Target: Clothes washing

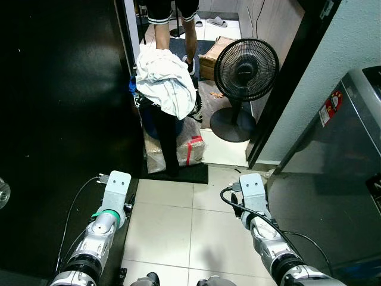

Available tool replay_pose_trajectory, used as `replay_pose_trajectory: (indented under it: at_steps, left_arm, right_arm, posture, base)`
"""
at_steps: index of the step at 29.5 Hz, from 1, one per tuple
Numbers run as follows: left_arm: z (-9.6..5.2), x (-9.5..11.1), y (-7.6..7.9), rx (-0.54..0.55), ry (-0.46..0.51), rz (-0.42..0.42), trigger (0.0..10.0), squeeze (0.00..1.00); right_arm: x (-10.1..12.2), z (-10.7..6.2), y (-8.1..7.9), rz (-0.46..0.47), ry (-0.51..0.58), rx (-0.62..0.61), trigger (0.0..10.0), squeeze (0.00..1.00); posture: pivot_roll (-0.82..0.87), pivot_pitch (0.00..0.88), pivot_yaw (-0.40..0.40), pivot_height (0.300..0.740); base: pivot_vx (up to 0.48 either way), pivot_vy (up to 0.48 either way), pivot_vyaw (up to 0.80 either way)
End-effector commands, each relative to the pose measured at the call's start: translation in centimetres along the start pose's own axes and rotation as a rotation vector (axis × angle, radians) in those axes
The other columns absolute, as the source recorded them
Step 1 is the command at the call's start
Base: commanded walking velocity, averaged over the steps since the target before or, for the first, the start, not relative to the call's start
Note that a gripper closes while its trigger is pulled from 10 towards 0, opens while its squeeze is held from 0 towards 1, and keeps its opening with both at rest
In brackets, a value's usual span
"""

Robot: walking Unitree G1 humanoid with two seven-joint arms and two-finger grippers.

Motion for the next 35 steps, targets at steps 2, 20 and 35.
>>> replay_pose_trajectory:
  at_steps: [2,20,35]
  left_arm:
    - [-0.22,-1.06,0.23,-0.003,-0.031,-0.007,10.0,0.0]
    - [-0.2,-1.03,0.24,-0.003,-0.031,-0.008,10.0,0.0]
    - [-0.28,-1.12,0.27,-0.004,-0.031,-0.007,10.0,0.0]
  right_arm:
    - [-0.79,-0.23,0.06,0.001,-0.024,-0.006,10.0,0.0]
    - [-0.76,-0.21,0.09,0.001,-0.024,-0.008,10.0,0.0]
    - [-0.87,-0.27,0.11,0.001,-0.025,-0.008,10.0,0.0]
  posture:
    - [-0.07,0.036,0.039,0.74]
    - [-0.07,0.037,0.038,0.74]
    - [-0.08,0.045,0.038,0.74]
  base:
    - [0.0,0.0,0.0]
    - [0.0,0.0,0.0]
    - [0.0,0.0,0.0]
Point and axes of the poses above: a point about 5 cm out from each wrist's last joint towards the gripper, its own z axis pointing out of the wrist towards the gripper, its own x axis along the axis of the wrist's last joint, y = z × x, the point moved 5 cm from there along z, pointing out of the wrist towards the gripper, and after that the axes turned 12 degrees about z, right-handed, at the moved point
